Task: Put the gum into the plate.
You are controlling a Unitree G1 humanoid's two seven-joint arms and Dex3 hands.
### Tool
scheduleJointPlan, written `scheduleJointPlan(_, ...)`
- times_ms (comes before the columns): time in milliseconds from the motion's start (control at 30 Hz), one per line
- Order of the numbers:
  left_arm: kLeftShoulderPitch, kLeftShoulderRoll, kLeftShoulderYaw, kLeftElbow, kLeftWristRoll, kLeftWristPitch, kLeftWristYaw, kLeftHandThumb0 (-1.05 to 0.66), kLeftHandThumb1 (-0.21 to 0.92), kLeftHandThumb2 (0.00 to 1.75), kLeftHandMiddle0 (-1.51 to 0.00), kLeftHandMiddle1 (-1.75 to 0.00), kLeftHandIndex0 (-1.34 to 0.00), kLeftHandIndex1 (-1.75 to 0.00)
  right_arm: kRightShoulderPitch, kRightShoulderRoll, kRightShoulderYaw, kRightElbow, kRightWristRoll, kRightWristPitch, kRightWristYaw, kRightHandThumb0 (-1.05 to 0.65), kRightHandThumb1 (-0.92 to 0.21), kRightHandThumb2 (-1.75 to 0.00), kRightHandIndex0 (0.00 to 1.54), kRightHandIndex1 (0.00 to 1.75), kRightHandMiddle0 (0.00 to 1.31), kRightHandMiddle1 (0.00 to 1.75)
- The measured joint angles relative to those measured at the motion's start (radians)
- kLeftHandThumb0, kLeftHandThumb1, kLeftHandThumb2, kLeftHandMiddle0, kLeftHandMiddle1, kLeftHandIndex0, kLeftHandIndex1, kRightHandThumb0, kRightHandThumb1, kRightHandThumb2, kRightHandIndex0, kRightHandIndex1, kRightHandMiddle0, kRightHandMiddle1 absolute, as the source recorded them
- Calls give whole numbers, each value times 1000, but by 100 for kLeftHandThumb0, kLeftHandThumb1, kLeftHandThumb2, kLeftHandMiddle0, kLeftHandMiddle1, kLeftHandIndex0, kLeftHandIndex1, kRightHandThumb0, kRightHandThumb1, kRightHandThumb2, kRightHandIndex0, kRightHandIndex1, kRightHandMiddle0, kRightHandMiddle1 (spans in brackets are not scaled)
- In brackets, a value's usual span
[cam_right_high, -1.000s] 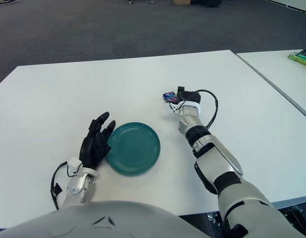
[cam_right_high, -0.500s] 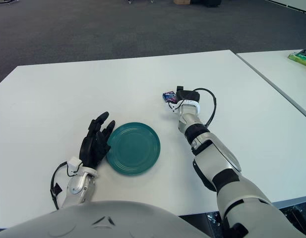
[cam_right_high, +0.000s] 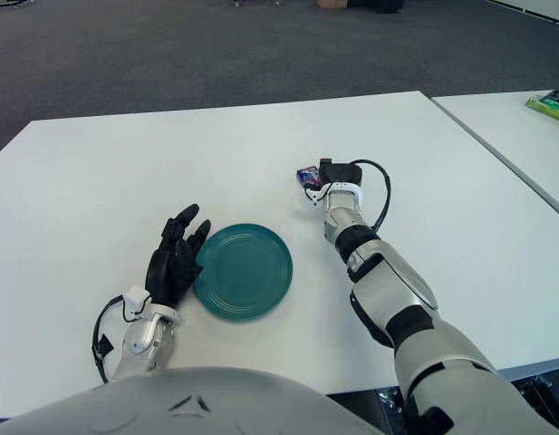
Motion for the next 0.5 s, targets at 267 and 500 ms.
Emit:
scheduleJointPlan(267, 0, 0, -1, 5, -4, -9, 1, -92, 92, 95, -52, -1, -16, -74, 5, -1, 21, -2, -18, 0, -28, -60, -92, -88, 68, 11, 29, 134)
scheduleJointPlan(500, -1, 0, -2, 7, -9, -12, 1, -93, 92, 95, -52, -1, -15, -73, 10, -2, 51, -3, -54, 2, -56, -60, -92, -88, 63, 9, 16, 129)
